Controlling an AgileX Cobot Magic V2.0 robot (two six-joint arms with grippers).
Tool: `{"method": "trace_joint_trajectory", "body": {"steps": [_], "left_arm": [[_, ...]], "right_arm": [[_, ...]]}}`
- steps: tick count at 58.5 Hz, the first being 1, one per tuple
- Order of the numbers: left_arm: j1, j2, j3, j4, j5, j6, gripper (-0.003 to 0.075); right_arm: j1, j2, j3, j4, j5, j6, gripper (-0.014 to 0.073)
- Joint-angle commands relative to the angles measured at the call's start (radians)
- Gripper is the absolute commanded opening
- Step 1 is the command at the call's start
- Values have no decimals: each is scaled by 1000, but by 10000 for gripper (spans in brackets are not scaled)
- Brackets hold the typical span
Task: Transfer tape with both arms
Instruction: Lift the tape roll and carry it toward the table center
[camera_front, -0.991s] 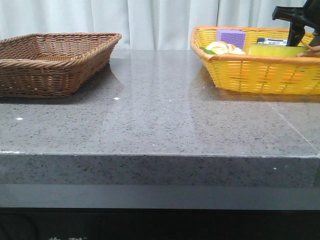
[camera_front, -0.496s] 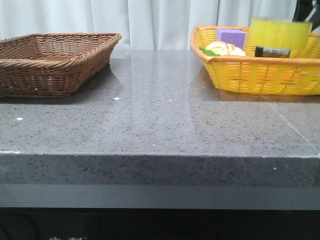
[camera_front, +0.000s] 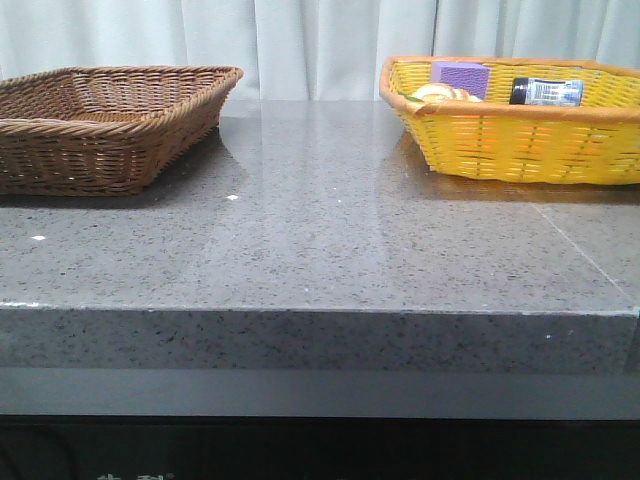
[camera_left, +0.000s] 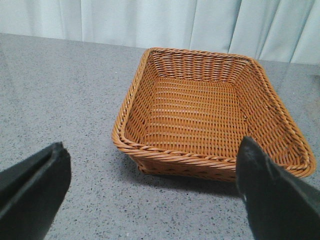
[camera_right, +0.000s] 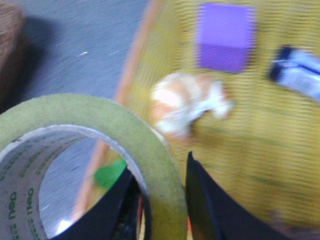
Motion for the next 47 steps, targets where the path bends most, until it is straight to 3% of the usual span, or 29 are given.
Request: {"method": "trace_joint_trajectory", "body": {"steps": [1, 18, 35, 41, 47], "left_arm": [[-3, 10, -36, -1, -88, -2, 659], [-3, 10, -36, -1, -88, -2, 659], [-3, 10, -36, -1, -88, -2, 659], [-3, 10, -36, -1, -88, -2, 659], [-3, 10, -36, -1, -88, -2, 659]], "right_arm": [[76, -98, 64, 41, -113, -25, 55], [330, -135, 351, 43, -279, -36, 55], [392, -79, 461, 42, -406, -41, 62], [392, -43, 461, 42, -416, -41, 132], [392, -28, 461, 42, -417, -41, 261]]}}
